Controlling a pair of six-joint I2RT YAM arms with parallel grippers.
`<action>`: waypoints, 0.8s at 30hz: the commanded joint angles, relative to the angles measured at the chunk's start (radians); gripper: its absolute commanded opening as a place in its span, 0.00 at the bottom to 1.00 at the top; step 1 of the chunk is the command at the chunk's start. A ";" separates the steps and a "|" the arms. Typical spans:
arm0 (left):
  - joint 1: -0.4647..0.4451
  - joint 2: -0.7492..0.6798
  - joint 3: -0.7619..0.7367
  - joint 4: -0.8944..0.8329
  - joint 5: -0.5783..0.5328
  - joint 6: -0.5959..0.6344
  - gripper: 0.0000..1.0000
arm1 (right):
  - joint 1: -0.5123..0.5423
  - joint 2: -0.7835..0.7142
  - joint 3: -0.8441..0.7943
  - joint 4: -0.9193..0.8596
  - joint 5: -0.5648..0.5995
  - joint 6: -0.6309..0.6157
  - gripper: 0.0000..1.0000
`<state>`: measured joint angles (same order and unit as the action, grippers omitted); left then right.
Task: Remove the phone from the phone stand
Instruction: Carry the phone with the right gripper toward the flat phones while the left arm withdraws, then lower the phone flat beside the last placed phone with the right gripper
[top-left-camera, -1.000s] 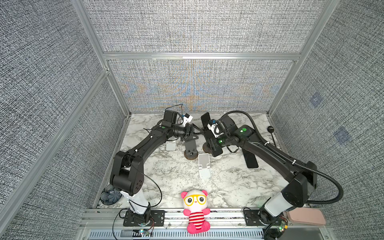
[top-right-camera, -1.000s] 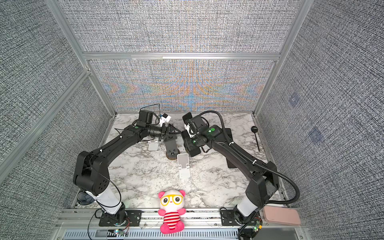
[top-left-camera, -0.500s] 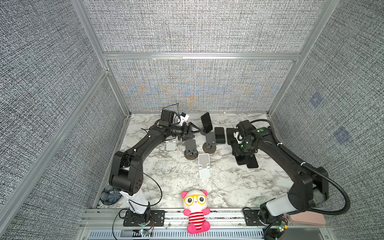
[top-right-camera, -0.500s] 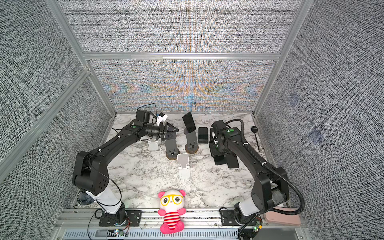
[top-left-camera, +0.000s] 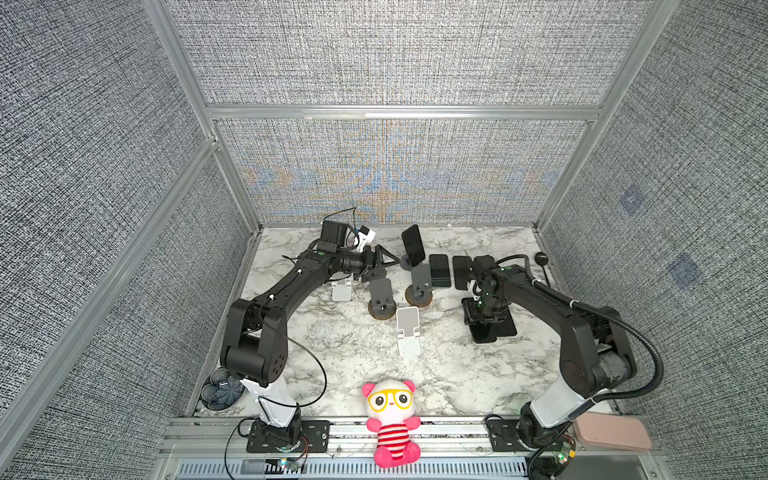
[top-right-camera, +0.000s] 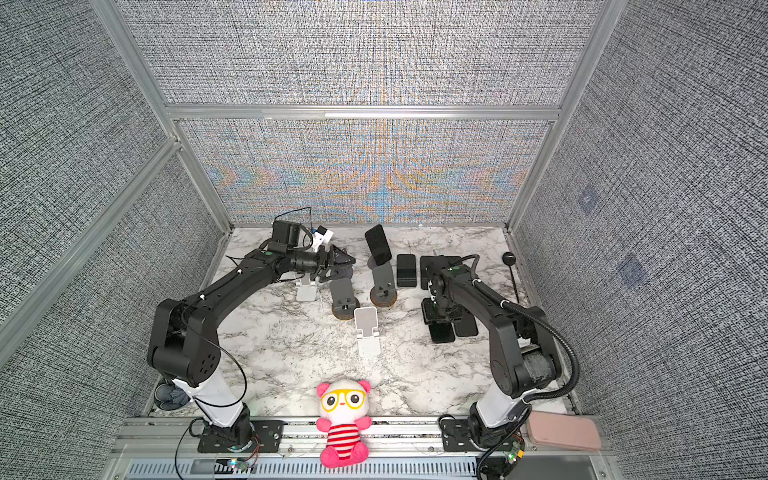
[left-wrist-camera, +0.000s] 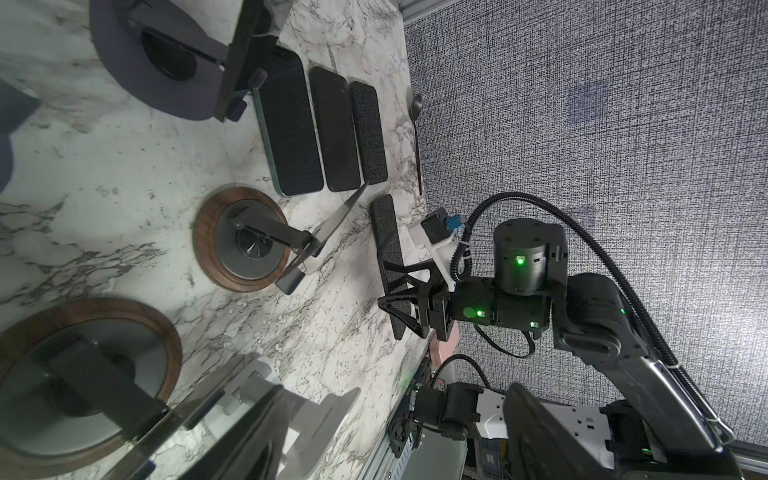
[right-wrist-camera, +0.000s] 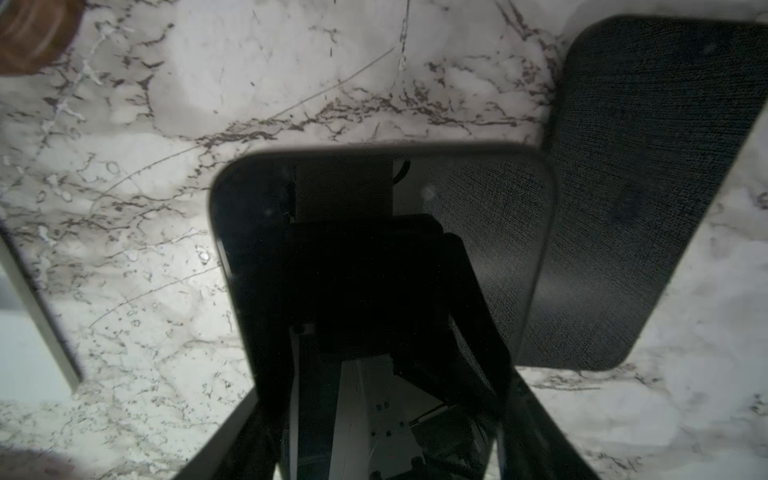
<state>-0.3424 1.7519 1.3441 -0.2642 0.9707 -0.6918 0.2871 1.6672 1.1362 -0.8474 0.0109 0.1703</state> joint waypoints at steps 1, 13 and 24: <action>0.002 0.001 0.006 -0.009 0.003 0.014 0.82 | -0.009 0.019 -0.008 0.054 -0.011 0.019 0.28; 0.003 0.001 0.005 -0.001 0.009 0.012 0.82 | -0.009 0.077 -0.020 0.114 0.038 0.021 0.28; 0.004 0.005 0.003 0.003 0.011 0.013 0.82 | -0.009 0.122 -0.009 0.136 0.035 0.032 0.29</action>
<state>-0.3389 1.7538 1.3445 -0.2642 0.9718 -0.6884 0.2764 1.7859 1.1187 -0.7174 0.0399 0.1955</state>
